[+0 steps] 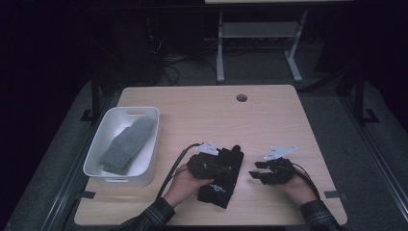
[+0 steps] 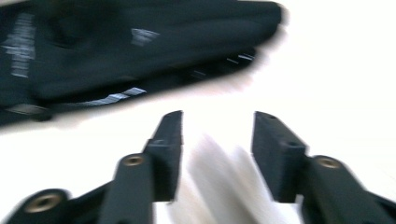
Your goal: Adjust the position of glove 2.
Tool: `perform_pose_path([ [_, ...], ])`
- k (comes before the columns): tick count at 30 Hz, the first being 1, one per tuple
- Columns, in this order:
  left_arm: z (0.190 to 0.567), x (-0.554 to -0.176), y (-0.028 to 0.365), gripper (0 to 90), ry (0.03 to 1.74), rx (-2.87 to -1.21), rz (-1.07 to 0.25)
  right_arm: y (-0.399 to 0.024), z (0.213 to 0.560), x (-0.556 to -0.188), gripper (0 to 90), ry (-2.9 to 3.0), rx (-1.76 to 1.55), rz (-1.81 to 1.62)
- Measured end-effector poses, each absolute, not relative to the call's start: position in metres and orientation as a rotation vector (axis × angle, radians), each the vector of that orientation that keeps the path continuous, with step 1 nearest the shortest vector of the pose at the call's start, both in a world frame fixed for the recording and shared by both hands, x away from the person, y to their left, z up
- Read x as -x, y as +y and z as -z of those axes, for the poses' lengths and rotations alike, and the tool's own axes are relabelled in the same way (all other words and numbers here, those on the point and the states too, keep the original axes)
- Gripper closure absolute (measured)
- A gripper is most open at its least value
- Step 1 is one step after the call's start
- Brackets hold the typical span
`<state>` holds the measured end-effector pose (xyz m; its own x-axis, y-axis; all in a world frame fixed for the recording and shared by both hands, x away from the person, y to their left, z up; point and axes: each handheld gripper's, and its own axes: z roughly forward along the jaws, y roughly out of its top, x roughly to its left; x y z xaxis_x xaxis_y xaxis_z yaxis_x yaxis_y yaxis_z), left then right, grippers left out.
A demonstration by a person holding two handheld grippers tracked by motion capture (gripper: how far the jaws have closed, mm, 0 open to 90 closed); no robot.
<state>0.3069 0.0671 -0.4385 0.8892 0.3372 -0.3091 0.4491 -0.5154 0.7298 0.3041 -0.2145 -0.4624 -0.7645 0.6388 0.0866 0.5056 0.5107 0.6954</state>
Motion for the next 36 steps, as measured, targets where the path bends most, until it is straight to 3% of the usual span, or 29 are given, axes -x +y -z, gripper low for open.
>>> perform_pose_path([
  [3,0.443,-0.302,0.066,89.4,0.555,-2.186,0.166,-0.229,0.464,-0.308,37.3,2.511,-1.056,-1.09],
  [10,0.454,-0.295,0.057,89.4,0.534,-2.255,0.164,-0.245,0.469,-0.315,25.5,2.426,-1.104,-1.035],
  [20,0.455,-0.292,0.058,89.5,0.517,-2.355,0.119,-0.244,0.475,-0.319,23.8,2.443,-1.104,-0.991],
  [36,0.448,-0.298,0.103,89.5,0.591,-2.43,0.054,-0.244,0.476,-0.319,23.5,2.435,-1.122,-1.0],
])
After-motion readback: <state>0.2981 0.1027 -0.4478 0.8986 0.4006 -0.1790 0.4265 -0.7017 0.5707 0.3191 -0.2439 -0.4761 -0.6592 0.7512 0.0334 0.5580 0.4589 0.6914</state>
